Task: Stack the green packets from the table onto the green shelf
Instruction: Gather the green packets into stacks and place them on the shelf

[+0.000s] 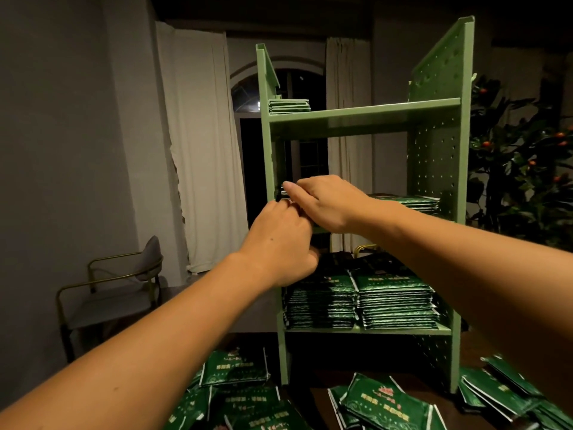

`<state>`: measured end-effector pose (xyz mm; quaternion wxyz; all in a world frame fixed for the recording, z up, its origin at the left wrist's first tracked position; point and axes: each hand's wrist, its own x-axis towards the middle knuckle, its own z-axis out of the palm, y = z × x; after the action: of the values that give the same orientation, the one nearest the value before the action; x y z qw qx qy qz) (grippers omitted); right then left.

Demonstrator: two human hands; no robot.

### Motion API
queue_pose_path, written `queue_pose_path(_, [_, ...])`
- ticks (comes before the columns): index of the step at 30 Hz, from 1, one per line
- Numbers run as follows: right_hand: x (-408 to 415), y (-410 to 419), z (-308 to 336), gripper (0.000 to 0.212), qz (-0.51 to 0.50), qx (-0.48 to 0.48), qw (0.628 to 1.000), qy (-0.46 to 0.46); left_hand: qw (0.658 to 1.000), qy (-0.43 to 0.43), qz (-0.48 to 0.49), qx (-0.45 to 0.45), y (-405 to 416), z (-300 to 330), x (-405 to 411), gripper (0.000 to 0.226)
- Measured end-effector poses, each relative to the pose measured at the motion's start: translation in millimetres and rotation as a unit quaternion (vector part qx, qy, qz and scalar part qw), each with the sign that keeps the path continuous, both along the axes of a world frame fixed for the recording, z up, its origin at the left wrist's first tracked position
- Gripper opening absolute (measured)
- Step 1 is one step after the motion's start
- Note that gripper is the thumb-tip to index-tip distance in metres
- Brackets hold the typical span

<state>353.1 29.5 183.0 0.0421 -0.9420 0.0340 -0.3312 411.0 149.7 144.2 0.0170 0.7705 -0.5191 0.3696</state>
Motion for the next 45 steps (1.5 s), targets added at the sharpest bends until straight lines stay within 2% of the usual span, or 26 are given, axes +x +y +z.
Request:
queue_pose_path(12, [15,-2,16,0.076,-0.026,0.14,0.987,0.074,0.999,-0.018,-0.022,-0.019,-2,-5,9,0.052])
queue_pose_path(15, [9,-1,16,0.071,-0.017,0.118,0.991,0.052,0.999,-0.021,-0.018,-0.02,-3,-3,7,0.053])
queue_pose_path(21, [-20,7,16,0.053,0.031,0.054,0.996,-0.068,0.999,-0.012,-0.002,-0.041,-3,-4,-2,0.044])
queue_pose_path(24, [-46,11,17,0.043,0.03,0.048,0.996,-0.075,0.998,0.007,-0.023,-0.059,2,1,-18,0.036])
queue_pose_path(31, [-101,25,3,0.029,0.003,0.039,0.998,-0.043,0.999,0.017,-0.038,-0.031,22,6,-59,0.022])
queue_pose_path(34, [-127,32,-15,0.026,-0.014,0.038,0.999,-0.024,0.997,0.057,-0.049,-0.013,33,-5,-75,0.018])
queue_pose_path(38, [-156,36,-42,0.02,-0.04,0.048,0.997,0.049,0.994,0.102,-0.048,0.008,48,-26,-94,0.032])
queue_pose_path(45, [-202,44,-111,0.01,-0.084,0.078,0.974,0.197,0.984,0.163,-0.038,0.064,71,-102,-121,0.031])
